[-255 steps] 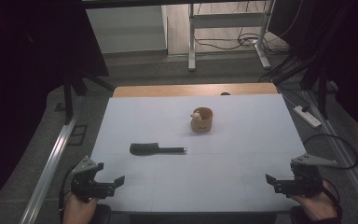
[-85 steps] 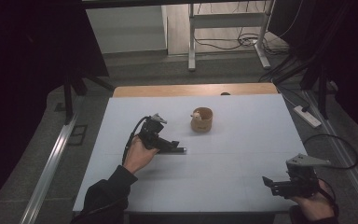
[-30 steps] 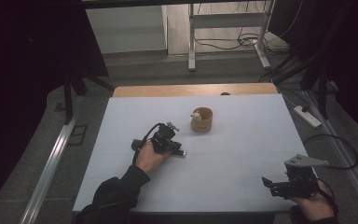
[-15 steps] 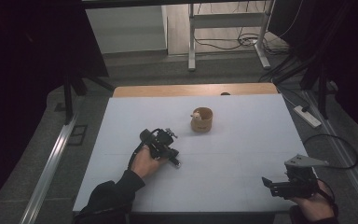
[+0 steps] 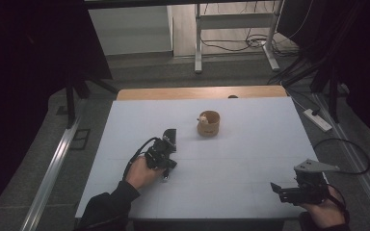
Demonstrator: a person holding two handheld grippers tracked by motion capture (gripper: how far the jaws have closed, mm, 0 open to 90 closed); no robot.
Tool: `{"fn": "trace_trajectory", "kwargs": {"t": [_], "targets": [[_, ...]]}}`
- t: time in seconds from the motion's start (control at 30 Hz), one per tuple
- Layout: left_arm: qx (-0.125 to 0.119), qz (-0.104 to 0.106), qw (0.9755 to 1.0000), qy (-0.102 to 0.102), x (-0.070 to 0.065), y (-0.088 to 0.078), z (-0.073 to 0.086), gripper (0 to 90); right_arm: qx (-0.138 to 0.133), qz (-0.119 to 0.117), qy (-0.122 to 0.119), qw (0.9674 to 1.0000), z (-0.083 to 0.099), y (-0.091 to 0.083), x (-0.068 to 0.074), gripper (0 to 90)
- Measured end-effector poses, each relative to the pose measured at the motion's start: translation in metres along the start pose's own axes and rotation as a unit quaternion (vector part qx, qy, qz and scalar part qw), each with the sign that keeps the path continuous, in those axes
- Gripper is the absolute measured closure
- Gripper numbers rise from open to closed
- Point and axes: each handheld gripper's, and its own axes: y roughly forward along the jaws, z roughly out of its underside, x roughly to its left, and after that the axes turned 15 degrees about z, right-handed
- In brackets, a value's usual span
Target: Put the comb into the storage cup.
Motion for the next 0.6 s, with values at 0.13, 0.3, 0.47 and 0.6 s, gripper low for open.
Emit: {"fn": "trace_trajectory", "kwargs": {"t": [0.13,0.3,0.47,0.6], "targets": [[0.002,-0.005,1.0000,-0.004,0.000,-0.003,0.005,88.5,0.000,0.000,0.000,1.0000,0.000,0.000,0.000,2.8],[0.001,-0.012,0.9999,-0.010,0.002,-0.008,0.012,88.4,0.000,0.001,0.000,1.0000,0.000,0.000,0.000,2.8],[-0.001,-0.015,0.9997,-0.017,0.004,-0.011,0.017,88.5,-0.001,0.001,0.000,1.0000,0.000,0.000,0.000,2.9],[0.000,-0.024,0.9995,-0.019,0.005,-0.013,0.019,88.4,-0.001,0.001,0.000,1.0000,0.000,0.000,0.000,3.0]]}}
